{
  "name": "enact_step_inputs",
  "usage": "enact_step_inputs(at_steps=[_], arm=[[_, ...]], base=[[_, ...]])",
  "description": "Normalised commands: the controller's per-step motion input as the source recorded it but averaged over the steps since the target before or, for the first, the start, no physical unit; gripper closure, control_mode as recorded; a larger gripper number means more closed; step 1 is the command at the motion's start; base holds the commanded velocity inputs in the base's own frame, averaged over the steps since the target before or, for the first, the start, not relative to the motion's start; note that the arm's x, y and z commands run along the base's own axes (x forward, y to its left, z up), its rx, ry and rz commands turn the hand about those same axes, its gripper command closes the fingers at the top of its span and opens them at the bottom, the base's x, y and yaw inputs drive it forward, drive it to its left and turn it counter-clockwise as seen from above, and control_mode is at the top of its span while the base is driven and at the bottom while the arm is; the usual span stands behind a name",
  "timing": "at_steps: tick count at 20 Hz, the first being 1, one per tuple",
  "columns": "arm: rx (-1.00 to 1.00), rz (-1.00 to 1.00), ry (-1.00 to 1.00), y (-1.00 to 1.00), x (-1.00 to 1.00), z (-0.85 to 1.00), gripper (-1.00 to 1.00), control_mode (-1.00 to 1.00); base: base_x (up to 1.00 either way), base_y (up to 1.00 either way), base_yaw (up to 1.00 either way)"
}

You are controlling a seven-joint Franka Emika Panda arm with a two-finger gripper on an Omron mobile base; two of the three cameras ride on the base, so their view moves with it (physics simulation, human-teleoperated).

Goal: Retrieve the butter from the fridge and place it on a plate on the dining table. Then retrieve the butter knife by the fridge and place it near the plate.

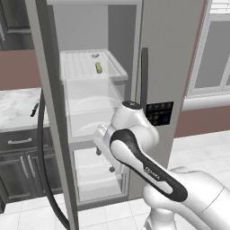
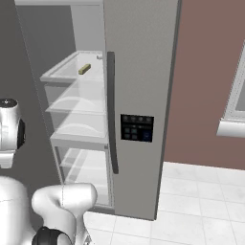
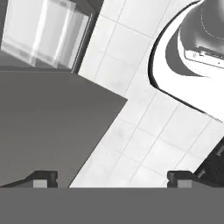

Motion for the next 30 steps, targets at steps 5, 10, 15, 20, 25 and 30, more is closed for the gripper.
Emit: enact_step_inputs(at_steps=[5,10,15,20,25,30], arm=[[-0.64,0.44,-0.1,-0.5,0.38,0.12,-1.0,-1.0],[-0.26,0.73,-0.12,-0.42,0.01,0.22,-1.0,-1.0],[0.03,0.56,0.0,-0.87,-0.12,0.0,-1.0,-1.0],[0.2,0.35,0.09,-0.93,0.03,-0.05,-1.0,-1.0],[0.05,0.21,0.01,-0.73,-0.03,-0.26,-1.0,-1.0],[0.02,0.15,0.0,-0.24,0.05,-0.1,-1.0,-1.0]], base=[[0.0,0.0,0.0],[0.0,0.0,0.0],[0.0,0.0,0.0],[0.0,0.0,0.0],[0.0,0.0,0.0],[0.0,0.0,0.0]])
